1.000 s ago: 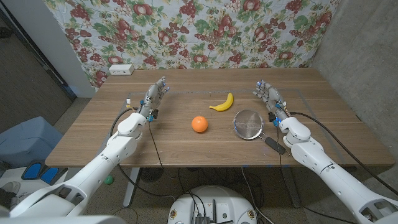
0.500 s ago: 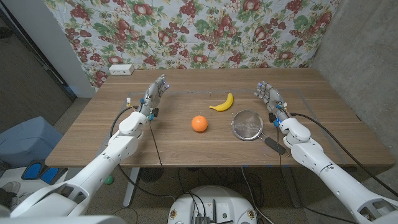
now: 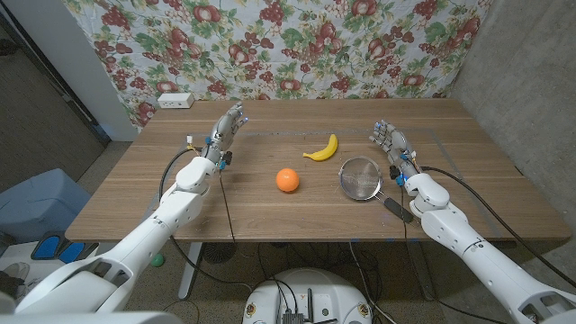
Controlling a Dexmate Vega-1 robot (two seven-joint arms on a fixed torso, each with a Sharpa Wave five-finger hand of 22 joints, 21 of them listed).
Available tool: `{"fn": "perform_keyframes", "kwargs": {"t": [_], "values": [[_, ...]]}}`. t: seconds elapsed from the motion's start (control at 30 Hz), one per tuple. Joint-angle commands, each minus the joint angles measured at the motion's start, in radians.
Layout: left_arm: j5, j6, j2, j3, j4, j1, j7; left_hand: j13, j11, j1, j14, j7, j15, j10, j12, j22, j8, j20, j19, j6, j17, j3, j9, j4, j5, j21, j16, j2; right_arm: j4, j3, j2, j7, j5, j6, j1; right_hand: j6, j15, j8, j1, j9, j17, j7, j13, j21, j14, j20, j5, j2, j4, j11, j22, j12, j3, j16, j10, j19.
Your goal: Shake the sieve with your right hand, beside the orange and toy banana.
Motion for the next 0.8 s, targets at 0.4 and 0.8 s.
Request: {"fn": "perform_keyframes", "kwargs": {"t": [0.4,0.8], "values": [[0.122,-0.017,0.004,0.042,0.000,-0.051,0.050,0.003,0.007,-0.010,0.058,-0.010,0.023,0.047,0.005,0.007,0.005,0.041,0.049,0.039,0.004,0.005,0.006,-0.022,0.000,0.013,0.012,-0.008,-0.007,0.004,-0.001,-0.022,-0.002,-0.010,-0.015,0.020,0.004,0.002,0.009,0.002,0.000,0.002,0.002,-0.006,0.013,0.007,0.004,-0.001,-0.012,-0.001,0.005,0.003,0.003,0.001,0.022,0.012],[0.159,-0.017,0.005,0.060,0.013,-0.080,0.051,0.004,0.009,-0.013,0.091,-0.012,0.033,0.073,0.007,0.008,0.004,0.058,0.068,0.054,0.004,0.008,0.007,-0.034,-0.001,0.014,0.014,-0.010,-0.010,0.002,-0.003,-0.031,-0.014,-0.015,-0.006,0.026,0.009,0.002,0.009,0.003,-0.002,0.004,0.002,-0.009,0.017,0.009,0.005,-0.001,-0.016,0.003,0.005,0.002,0.005,0.001,0.026,0.015]]}}
